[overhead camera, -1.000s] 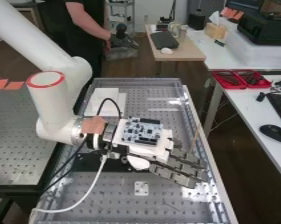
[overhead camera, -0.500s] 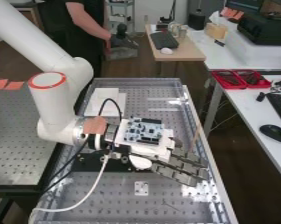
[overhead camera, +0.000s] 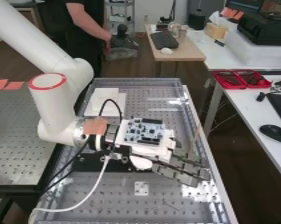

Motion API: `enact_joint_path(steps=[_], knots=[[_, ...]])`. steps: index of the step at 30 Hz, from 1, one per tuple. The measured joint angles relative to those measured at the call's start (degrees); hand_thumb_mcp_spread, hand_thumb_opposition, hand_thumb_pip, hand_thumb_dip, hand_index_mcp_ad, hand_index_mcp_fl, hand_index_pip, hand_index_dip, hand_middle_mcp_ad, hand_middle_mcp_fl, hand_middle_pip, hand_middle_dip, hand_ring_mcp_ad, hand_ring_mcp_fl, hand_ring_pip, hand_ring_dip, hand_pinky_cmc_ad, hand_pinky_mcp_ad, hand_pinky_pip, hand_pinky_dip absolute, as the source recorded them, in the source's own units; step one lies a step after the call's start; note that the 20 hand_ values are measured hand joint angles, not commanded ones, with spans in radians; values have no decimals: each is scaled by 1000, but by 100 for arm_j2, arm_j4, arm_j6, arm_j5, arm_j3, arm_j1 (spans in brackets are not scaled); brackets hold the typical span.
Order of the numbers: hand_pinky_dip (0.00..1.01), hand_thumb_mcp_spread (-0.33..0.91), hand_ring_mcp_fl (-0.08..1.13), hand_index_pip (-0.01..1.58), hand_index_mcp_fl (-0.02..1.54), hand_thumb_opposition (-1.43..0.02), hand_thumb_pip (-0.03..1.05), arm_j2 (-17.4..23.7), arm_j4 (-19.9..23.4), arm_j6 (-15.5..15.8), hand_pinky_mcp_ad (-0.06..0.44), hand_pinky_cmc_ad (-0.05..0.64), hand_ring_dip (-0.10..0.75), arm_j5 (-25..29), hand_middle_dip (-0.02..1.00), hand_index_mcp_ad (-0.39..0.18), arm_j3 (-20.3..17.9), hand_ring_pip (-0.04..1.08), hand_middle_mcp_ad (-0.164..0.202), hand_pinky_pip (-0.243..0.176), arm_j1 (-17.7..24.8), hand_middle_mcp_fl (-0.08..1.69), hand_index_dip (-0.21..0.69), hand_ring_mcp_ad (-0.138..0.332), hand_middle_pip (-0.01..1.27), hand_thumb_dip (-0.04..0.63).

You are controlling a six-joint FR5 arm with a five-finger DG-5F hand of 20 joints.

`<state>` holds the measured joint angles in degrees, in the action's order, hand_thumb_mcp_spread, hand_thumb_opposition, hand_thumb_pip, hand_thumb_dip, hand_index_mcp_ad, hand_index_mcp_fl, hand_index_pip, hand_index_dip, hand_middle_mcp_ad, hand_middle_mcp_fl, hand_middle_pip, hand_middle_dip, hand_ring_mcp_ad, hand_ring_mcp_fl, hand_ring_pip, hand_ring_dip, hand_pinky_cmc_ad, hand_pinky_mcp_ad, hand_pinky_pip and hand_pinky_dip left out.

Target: Grab the drill bit and place it in the clear container

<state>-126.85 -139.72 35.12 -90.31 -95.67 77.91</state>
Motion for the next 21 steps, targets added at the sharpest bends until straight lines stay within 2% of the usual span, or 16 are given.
enact_joint_path(steps=[5,7,13,21], knots=[[180,485,47,1230,742,-946,578,-10,89,-9,148,244,-38,36,126,-150,-24,96,75,-89,6,194,19,166,140,264],[180,515,51,1211,773,-946,534,-13,135,-10,147,250,-38,32,126,-150,-36,99,75,-93,12,213,19,168,138,264],[180,543,80,1155,827,-962,501,-13,175,5,147,264,-24,41,126,-148,-42,98,77,-89,19,211,19,166,140,264],[182,553,80,1101,887,-979,497,152,225,70,148,281,-24,-20,126,-148,-31,99,75,-89,33,250,19,166,140,264]])
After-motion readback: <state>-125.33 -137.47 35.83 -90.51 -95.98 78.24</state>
